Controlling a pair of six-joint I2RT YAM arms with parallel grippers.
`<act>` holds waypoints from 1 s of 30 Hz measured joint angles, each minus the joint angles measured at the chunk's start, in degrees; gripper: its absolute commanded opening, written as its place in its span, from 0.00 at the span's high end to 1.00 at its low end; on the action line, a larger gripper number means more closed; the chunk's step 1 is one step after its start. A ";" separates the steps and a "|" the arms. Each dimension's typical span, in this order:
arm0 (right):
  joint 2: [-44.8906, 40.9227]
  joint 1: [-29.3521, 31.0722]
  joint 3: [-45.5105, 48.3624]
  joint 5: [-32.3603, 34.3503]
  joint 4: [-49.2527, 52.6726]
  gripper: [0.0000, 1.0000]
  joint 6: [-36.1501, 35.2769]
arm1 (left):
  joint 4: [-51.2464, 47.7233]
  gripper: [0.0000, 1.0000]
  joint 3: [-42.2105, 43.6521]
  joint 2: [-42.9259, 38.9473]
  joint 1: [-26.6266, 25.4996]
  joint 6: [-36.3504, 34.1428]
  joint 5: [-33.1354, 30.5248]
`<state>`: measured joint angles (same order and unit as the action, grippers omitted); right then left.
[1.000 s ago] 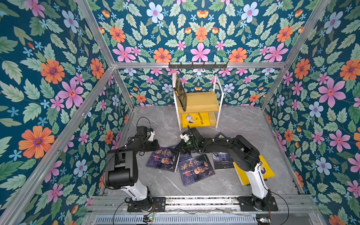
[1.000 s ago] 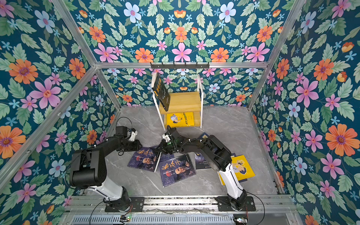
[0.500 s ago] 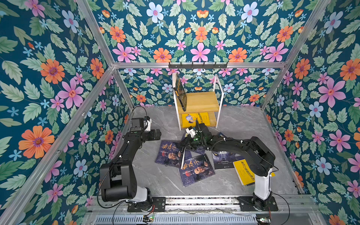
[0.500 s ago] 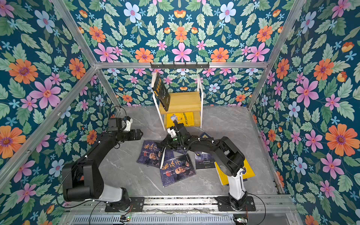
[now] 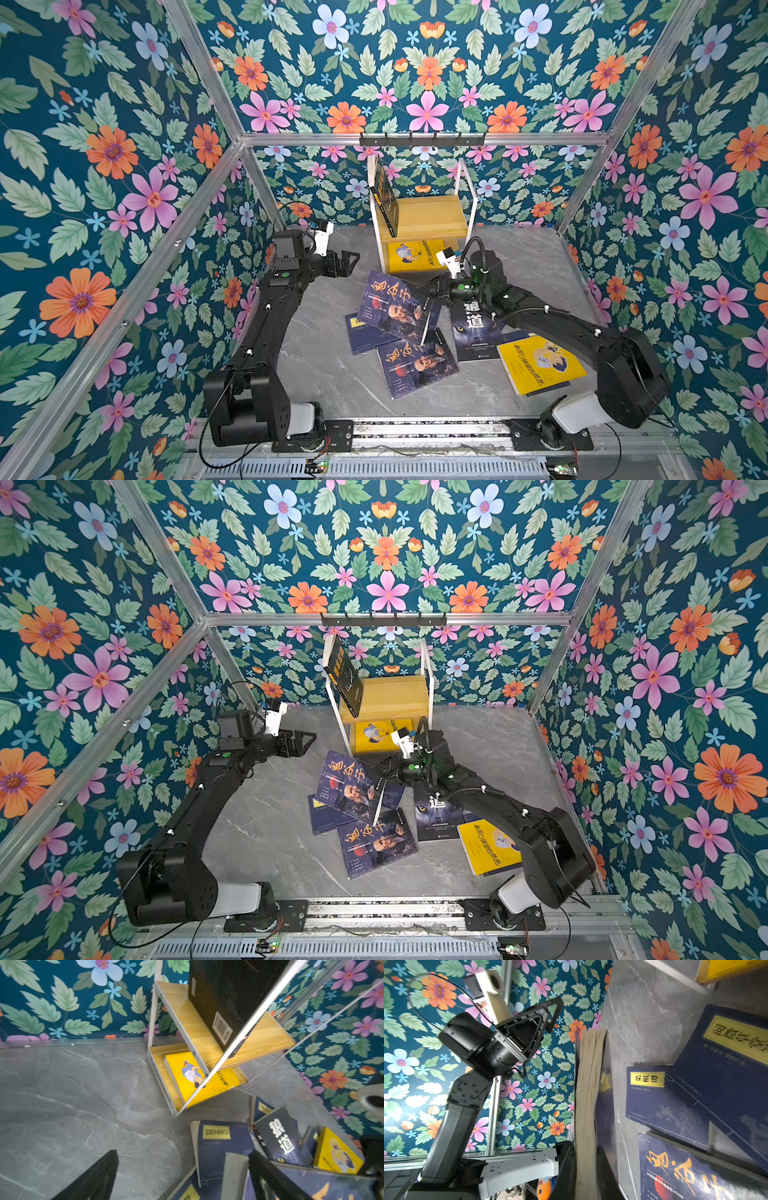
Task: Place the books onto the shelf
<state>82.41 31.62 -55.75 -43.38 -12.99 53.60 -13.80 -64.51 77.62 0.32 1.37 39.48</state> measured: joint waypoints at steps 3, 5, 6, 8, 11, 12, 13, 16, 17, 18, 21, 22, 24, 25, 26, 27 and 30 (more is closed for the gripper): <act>-5.77 -2.95 2.47 -1.84 1.38 1.00 -1.77 | 1.40 0.00 3.08 -1.20 -0.07 1.20 5.79; -9.33 -4.87 4.00 -2.82 1.79 1.00 -1.97 | 2.08 0.00 4.96 -1.81 -0.15 1.73 9.55; -10.93 -5.79 4.76 -2.97 1.70 1.00 -2.82 | 2.71 0.00 5.75 -2.08 -0.31 2.14 11.43; -13.40 -7.02 5.70 -3.30 1.73 1.00 -3.26 | 3.48 0.00 6.54 -2.58 -0.59 2.67 14.40; -15.37 -7.85 5.53 -4.83 2.95 1.00 -4.83 | 4.74 0.00 6.86 -2.84 -1.25 2.08 18.69; -15.63 -8.07 5.11 -5.38 3.58 1.00 -5.64 | 5.27 0.00 7.13 -2.84 -1.53 2.05 19.89; -15.78 -8.22 4.76 -5.97 3.78 1.00 -6.16 | 6.05 0.00 7.67 -2.93 -1.92 2.05 21.11; -15.98 -8.26 4.02 -7.63 4.22 1.00 -7.50 | 6.40 0.00 9.09 -3.48 -2.60 1.55 23.91; -15.98 -8.20 3.67 -8.02 4.74 1.00 -7.56 | 6.40 0.00 9.29 -3.65 -2.62 1.38 24.85; -15.96 -8.20 3.17 -8.57 5.46 1.00 -7.76 | 6.38 0.00 9.40 -3.78 -2.60 1.07 26.10; -16.17 -8.20 3.17 -10.03 4.87 1.00 -7.87 | 5.95 0.01 9.38 -4.24 -2.64 -0.48 29.14; -16.17 -8.20 3.32 -10.38 4.55 1.00 -7.87 | 5.84 0.01 9.38 -4.42 -2.73 -1.03 30.03; -15.91 -8.15 3.15 -10.82 4.57 1.00 -7.89 | 5.11 0.02 9.22 -4.74 -2.99 -2.16 32.54; -15.56 -8.15 2.75 -11.10 4.81 1.00 -7.89 | 4.79 0.03 9.07 -4.74 -3.17 -2.54 33.18; -14.97 -8.15 2.12 -11.28 5.09 1.00 -8.28 | 4.61 0.03 8.90 -4.70 -3.34 -2.78 33.33; -14.40 -8.15 1.70 -11.50 5.11 1.00 -8.57 | 4.42 0.03 8.66 -4.63 -3.43 -2.84 33.33; -13.11 -8.17 1.49 -12.13 4.74 1.00 -8.50 | 4.24 0.03 8.44 -4.57 -4.37 -2.84 33.90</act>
<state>69.30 23.44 -54.26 -55.51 -8.25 45.10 -9.56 -56.07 73.06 -4.05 -1.48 73.38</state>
